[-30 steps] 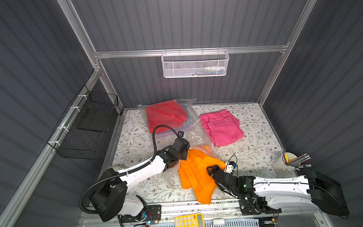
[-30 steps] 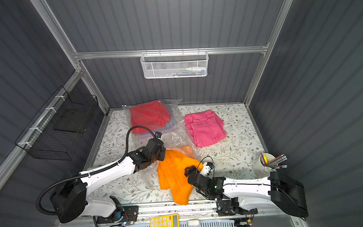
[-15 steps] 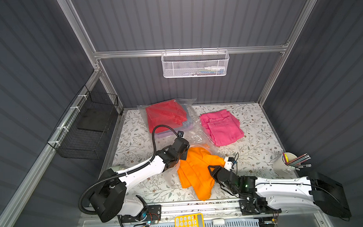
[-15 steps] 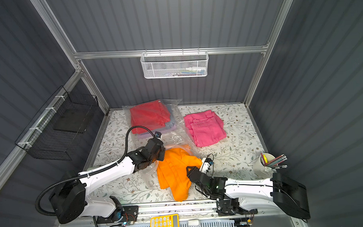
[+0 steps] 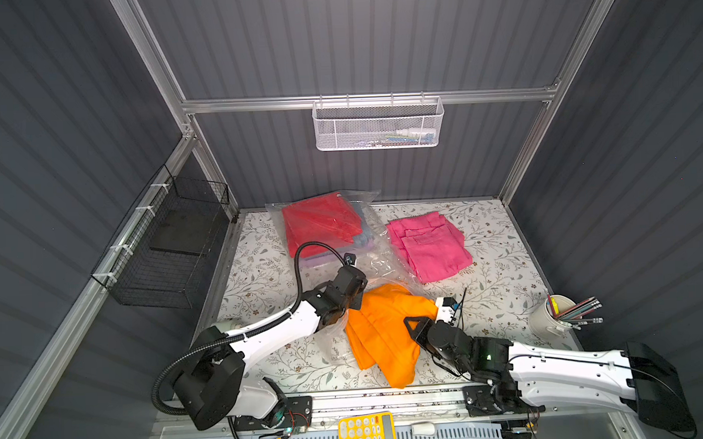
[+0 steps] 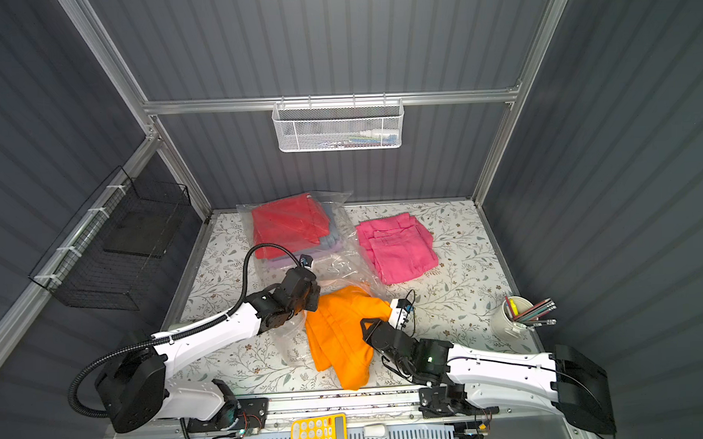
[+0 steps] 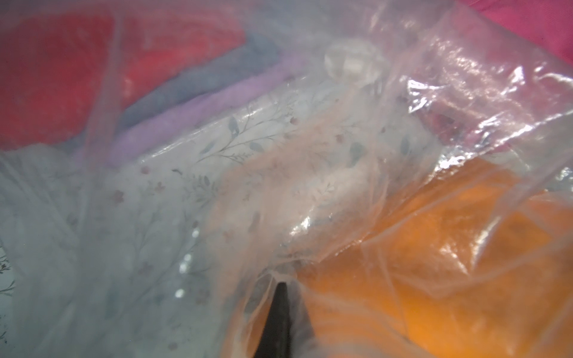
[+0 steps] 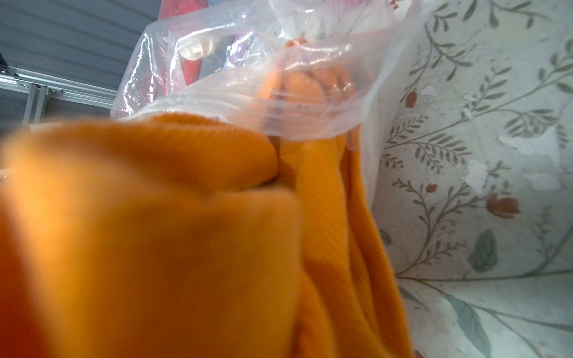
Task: Take the trousers out of the vacuum bag
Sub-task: Take out the trousers from the vacuum bag.
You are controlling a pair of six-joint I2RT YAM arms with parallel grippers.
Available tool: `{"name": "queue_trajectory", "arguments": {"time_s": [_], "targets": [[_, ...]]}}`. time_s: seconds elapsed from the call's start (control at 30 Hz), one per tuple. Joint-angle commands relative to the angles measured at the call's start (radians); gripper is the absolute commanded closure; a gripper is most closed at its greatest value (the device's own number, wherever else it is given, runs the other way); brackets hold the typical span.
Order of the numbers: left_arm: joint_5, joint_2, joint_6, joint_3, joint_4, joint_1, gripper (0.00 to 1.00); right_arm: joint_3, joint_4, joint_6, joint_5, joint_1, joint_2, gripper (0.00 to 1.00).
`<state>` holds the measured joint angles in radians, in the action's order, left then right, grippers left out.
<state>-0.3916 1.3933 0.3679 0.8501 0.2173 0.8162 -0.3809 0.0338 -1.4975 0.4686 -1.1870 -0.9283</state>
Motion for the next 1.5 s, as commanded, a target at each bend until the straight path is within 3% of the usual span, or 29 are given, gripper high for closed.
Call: {"name": "queue_trajectory", "arguments": {"time_s": [0.0, 0.93, 1.27, 1.47], "targets": [[-0.009, 0.003, 0.003, 0.010, -0.001, -0.007, 1.00, -0.077, 0.031, 0.062, -0.019, 0.000, 0.028, 1.00], [0.026, 0.160, 0.003, 0.028, -0.099, -0.067, 1.00, -0.411, -0.241, 0.337, -0.002, 0.003, 0.204, 1.00], [0.033, 0.197, 0.007, 0.020, -0.114, -0.089, 1.00, -0.543, -0.353, 0.443, 0.047, 0.016, 0.267, 1.00], [0.038, 0.200, 0.011, 0.012, -0.117, -0.093, 1.00, -0.575, -0.324, 0.510, 0.098, 0.033, 0.301, 1.00]]}}
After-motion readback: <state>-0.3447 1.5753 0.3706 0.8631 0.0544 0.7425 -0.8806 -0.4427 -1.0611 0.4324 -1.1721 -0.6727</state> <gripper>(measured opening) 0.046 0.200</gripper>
